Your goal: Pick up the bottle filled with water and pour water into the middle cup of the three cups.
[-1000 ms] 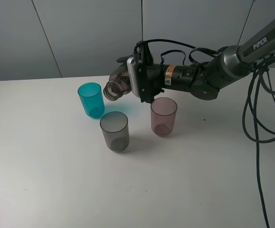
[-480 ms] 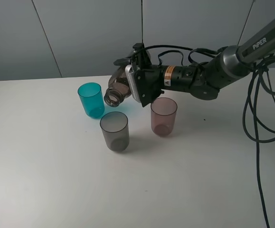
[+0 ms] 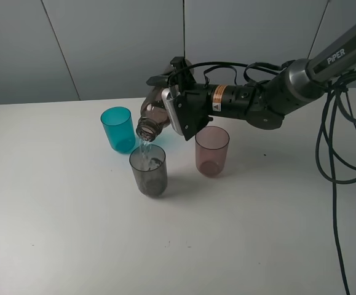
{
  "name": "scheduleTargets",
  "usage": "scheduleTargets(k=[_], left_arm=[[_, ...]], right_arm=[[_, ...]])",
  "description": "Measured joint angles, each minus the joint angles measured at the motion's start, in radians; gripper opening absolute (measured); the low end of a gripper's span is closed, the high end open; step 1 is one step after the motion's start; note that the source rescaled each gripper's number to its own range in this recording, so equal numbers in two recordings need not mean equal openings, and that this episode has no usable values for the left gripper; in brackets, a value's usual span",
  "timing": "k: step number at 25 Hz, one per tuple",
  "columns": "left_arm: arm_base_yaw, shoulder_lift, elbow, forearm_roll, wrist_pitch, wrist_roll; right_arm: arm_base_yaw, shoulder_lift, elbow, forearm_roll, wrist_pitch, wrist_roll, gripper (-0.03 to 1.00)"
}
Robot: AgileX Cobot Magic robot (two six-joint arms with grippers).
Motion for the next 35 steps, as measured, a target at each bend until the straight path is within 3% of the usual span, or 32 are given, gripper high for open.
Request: scheduleTargets(k=[35], left_arm=[[0.000,0.000,0.000,0.000,0.000,-0.002]], right_arm=[[0.000,0.000,-0.002,0.006,-0.032,-0.230,0.00]])
